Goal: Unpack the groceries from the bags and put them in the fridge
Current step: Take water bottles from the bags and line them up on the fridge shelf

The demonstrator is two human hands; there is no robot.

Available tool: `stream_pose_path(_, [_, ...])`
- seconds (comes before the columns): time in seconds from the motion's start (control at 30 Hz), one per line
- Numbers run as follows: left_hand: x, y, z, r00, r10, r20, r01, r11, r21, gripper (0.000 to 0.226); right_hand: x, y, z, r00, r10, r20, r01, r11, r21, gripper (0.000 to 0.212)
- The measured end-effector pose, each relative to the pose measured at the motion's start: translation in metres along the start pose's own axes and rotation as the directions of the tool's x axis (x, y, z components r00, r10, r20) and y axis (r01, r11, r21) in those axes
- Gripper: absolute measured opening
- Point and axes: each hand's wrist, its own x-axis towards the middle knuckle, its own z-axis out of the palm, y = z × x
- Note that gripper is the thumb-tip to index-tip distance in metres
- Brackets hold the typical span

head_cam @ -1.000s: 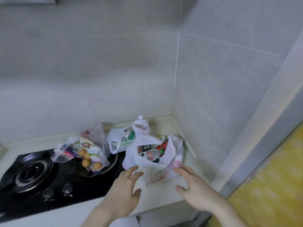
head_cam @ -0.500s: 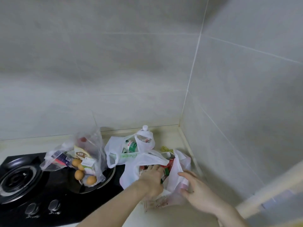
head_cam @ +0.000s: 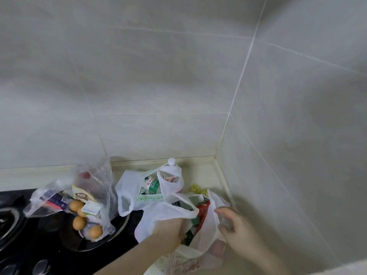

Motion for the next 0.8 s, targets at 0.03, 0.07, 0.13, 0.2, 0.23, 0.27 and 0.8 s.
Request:
stream_pose_path(0.03, [-0.010, -0.005, -0.007, 0.997, 0.028, -0.076, -0.032, 0.998, -0.050, 0.039, 0.007, -0.004, 0.002, 1.000, -0.006, 0.002, 0.006, 1.000, -0.004, 0.041])
stream_pose_path(0.07, [-0.021, -0.010, -0.014, 0.985, 0.069, -0.157, -0.088, 0.989, -0.119, 0.054, 0.014, -0.008, 0.004, 1.000, -0.007, 0.003, 0.007, 1.000, -0.009, 0.039])
stream_pose_path(0.13, [-0.044, -0.018, -0.032, 0.944, 0.117, -0.309, -0.216, 0.926, -0.308, 0.069, 0.032, -0.017, 0.012, 1.000, -0.018, -0.003, 0.018, 1.000, -0.005, 0.034])
stream_pose_path(0.2, [-0.066, -0.025, -0.049, 0.891, 0.103, -0.442, -0.306, 0.855, -0.418, 0.063, 0.050, -0.023, 0.021, 0.999, -0.041, -0.017, 0.040, 0.998, -0.049, 0.032])
stream_pose_path(0.23, [-0.076, -0.028, -0.058, 0.872, 0.082, -0.483, -0.330, 0.828, -0.454, 0.059, 0.060, -0.027, 0.027, 0.999, -0.050, 0.001, 0.050, 0.995, -0.085, 0.032])
stream_pose_path(0.27, [-0.084, -0.030, -0.065, 0.856, 0.059, -0.513, -0.346, 0.803, -0.485, 0.058, 0.070, -0.031, 0.032, 0.998, -0.046, 0.032, 0.050, 0.991, -0.121, 0.033])
stream_pose_path(0.8, [-0.138, -0.037, -0.109, 0.786, -0.149, -0.600, -0.358, 0.681, -0.639, 0.062, 0.165, -0.028, 0.072, 0.945, 0.086, 0.316, 0.083, 0.871, -0.483, 0.082])
